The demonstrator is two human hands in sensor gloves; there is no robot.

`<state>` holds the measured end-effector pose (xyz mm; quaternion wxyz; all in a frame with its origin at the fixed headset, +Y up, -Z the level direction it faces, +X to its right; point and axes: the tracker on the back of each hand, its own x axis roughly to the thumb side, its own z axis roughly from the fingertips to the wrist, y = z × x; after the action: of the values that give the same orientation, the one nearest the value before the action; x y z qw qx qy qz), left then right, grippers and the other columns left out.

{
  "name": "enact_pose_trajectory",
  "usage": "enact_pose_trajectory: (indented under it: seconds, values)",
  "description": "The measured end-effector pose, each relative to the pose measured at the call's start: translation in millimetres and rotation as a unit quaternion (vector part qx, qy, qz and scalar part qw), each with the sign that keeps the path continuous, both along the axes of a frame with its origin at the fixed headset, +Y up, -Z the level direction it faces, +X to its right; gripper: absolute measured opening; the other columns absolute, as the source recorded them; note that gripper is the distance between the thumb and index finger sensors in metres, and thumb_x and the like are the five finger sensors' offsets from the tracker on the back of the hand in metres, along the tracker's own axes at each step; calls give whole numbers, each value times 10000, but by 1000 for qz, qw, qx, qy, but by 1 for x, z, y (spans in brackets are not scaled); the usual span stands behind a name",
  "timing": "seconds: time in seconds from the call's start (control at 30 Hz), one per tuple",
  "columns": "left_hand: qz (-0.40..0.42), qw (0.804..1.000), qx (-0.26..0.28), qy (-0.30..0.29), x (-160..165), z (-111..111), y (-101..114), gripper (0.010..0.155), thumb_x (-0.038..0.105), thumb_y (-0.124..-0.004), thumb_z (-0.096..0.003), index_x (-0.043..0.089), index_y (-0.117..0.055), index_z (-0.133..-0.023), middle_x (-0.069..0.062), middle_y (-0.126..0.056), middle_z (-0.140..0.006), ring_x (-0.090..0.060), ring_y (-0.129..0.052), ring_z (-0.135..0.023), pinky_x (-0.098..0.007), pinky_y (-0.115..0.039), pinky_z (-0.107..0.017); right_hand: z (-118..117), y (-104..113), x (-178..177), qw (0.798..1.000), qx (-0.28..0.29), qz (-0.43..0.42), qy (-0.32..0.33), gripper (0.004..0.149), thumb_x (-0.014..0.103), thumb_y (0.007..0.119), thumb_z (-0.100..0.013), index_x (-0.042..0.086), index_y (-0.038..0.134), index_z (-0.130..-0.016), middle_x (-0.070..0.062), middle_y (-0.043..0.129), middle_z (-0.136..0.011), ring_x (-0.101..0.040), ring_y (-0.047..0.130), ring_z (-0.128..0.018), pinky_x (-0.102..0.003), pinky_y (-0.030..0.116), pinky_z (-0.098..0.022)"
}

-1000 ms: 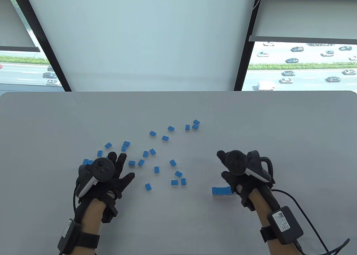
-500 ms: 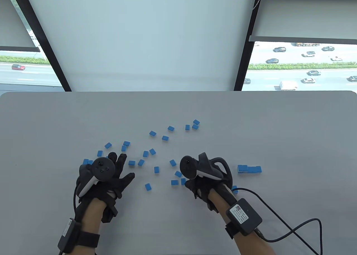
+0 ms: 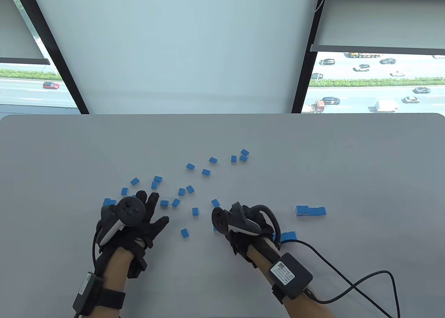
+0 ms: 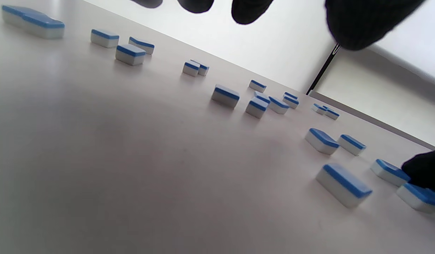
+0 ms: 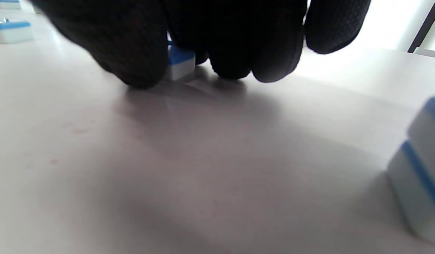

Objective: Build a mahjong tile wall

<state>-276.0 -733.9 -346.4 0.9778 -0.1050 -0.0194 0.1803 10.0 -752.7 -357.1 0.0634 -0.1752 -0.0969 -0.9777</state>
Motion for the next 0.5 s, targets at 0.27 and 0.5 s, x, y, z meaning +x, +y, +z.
enact_pose_trajectory:
  seconds: [0.27,0.5]
  values:
    - [-3,1000,-3,-2,1,0,0,832,688,-667,-419,343,-398,-1127,-52,-308,-1208,-482,-319,-1073,-745,-222,-663,1,0,-1,1000,7,2,17,556,390,862,-432,255,681,-940,-23,792,-857,-307,848,-698,-534,689,-614]
    - [4,1000,-2,2,-1,0,0,833,685,-671,-419,341,-400,-1127,-54,-309,-1208,-482,-319,-1073,-744,-220,-665,-2,37,26,997,59,-46,14,574,383,850,-425,203,664,-938,-32,827,-774,-277,888,-588,-516,742,-538]
